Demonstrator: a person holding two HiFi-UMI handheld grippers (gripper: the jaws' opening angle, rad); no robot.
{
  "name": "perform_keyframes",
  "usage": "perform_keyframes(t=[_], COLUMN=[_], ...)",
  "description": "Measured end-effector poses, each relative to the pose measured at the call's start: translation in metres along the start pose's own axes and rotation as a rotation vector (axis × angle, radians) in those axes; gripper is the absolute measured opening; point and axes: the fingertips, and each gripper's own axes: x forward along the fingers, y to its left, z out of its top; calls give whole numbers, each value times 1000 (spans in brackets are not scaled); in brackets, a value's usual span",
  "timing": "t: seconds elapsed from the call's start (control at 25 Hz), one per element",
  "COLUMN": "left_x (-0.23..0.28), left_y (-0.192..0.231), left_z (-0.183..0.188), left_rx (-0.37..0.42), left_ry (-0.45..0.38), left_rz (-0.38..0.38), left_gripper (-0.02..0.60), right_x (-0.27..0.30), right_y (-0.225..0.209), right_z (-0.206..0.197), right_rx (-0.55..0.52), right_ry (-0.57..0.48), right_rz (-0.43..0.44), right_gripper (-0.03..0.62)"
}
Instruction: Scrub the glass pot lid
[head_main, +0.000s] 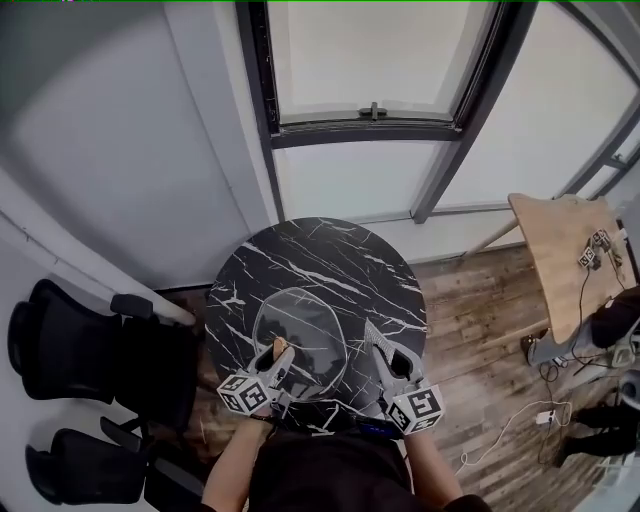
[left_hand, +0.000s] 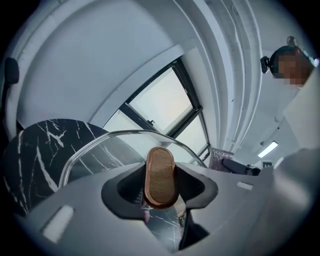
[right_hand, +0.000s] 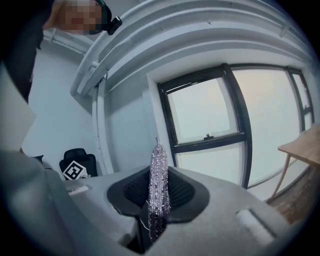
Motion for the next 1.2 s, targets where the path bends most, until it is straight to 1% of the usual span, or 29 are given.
perform_keyframes(t=[0.12,0.2,0.32,0.56,0.68,0.88,1.2], left_x=[10,17,29,59,70,80,89], left_y=[15,23,35,58,68,86,102], left_z=[-15,-26,-41,-72,-87,-109,-126], left_rx=[67,107,139,204,215,196,214], left_ry=[50,85,126,213,245,279,317], left_rz=[71,102,136,222,250,306,366], left_gripper=[183,183,183,183,183,181,183], right_x=[3,4,10,20,22,24,30], right_y=[-7,-11,-14,-13,-11,-8,-5], right_z=[-7,-13,-22,-27,-34,-45,-55], right_rx=[18,30,46,61,58,39,40], right_ry=[11,22,41,58,70,102,122], right_rz=[-4,-1,6,18,30,60,83], right_gripper=[75,75,75,75,75,75,75])
